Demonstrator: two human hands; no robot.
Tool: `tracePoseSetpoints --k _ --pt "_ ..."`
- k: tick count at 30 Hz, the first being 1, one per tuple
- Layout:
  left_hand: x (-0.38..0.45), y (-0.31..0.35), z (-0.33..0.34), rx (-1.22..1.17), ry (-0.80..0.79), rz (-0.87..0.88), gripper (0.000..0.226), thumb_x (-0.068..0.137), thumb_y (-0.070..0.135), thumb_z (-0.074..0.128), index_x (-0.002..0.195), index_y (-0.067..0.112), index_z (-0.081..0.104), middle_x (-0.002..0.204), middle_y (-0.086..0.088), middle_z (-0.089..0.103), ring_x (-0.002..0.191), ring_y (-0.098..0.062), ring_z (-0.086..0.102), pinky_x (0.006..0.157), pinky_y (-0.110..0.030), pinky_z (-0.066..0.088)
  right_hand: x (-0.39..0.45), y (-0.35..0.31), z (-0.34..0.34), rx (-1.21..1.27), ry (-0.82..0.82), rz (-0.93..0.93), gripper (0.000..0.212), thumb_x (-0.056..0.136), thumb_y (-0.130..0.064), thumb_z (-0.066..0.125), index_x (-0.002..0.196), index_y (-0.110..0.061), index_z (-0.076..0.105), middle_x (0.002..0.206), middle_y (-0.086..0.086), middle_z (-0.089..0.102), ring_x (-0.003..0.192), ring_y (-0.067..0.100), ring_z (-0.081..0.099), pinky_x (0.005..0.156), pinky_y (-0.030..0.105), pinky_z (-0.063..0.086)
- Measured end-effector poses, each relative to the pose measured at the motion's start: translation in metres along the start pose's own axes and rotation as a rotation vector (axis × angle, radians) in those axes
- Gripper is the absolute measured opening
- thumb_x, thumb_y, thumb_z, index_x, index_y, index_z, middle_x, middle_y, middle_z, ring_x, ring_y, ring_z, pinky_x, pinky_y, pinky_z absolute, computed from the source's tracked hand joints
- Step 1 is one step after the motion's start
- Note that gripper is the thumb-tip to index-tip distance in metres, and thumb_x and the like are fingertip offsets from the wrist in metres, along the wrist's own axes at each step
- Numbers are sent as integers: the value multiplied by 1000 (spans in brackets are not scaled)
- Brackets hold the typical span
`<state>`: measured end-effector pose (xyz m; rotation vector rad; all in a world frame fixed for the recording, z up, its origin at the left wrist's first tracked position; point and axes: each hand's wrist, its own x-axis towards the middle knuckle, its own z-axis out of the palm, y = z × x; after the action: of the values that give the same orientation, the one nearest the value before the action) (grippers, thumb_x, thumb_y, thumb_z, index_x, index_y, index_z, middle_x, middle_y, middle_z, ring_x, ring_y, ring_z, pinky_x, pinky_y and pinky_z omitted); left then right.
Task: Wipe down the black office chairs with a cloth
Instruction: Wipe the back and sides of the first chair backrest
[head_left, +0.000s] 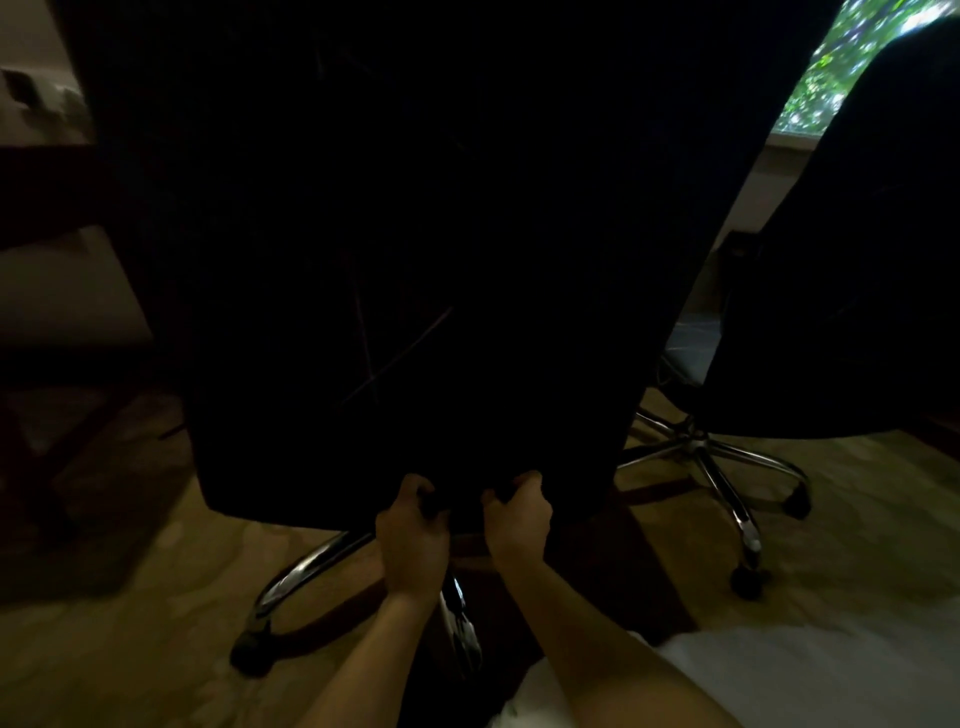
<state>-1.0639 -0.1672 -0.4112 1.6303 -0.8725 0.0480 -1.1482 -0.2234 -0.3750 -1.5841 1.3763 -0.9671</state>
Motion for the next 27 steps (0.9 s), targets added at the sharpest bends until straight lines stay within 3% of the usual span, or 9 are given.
tracePoseSetpoints --k 3,6,8,11,16,18,21,25,27 --pt "-2 -2 -4 17 23 22 25 72 -14 72 83 5 60 71 5 61 64 -13 62 58 -33 54 -2 -4 -1 -1 -27 9 29 92 -9 63 118 -4 50 109 9 60 102 25 63 80 27 51" --pt "4 7 -12 1 45 -8 22 72 -18 67 83 0 61 70 12 55 64 -2 57 59 -7 43 -4 -13 0 12 -11 9 25 90 -12 66 110 -5 53 97 5 60 93 24 64 75 28 52" --pt "15 16 -19 19 63 -29 19 74 -15 66 84 1 62 72 4 61 65 -14 62 58 -5 38 -4 -21 0 36 1 -16 24 87 -15 68 105 -6 55 93 8 64 83 24 65 68 29 55" --pt "40 36 -32 -8 81 -26 20 77 -9 68 84 7 61 73 1 62 69 -17 63 59 -5 38 -2 -46 -3 93 33 -109 20 88 -15 68 100 -10 53 88 3 61 73 13 60 53 12 43" --pt "83 79 -55 5 125 58 16 79 1 73 90 8 63 75 4 62 71 -16 64 60 -15 42 -5 -102 -12 159 131 -236 22 89 -22 67 102 -14 51 87 -1 61 72 11 59 55 17 48" --pt "95 98 -65 -16 134 97 17 83 5 73 90 13 60 73 8 60 66 -7 62 58 -9 42 -7 -123 -16 176 170 -292 23 89 -26 66 100 -17 49 88 2 63 73 15 62 59 27 54" --pt "110 133 -80 -90 201 134 19 84 11 73 89 18 56 69 17 54 63 5 55 54 -3 40 -9 -160 -25 209 236 -386 21 91 -29 64 100 -22 46 91 -2 61 77 11 60 59 19 47" --pt "122 157 -91 -122 185 104 25 81 26 78 90 19 55 71 19 55 62 9 51 53 -1 37 -8 -180 -29 191 297 -474 19 93 -30 61 103 -22 46 99 -1 61 85 12 60 72 27 52" --pt "116 148 -88 -74 146 84 28 80 31 78 90 19 55 72 19 53 63 8 50 53 -1 38 -11 -162 -20 154 293 -496 18 94 -27 60 105 -19 48 100 -2 59 85 11 59 67 17 46"
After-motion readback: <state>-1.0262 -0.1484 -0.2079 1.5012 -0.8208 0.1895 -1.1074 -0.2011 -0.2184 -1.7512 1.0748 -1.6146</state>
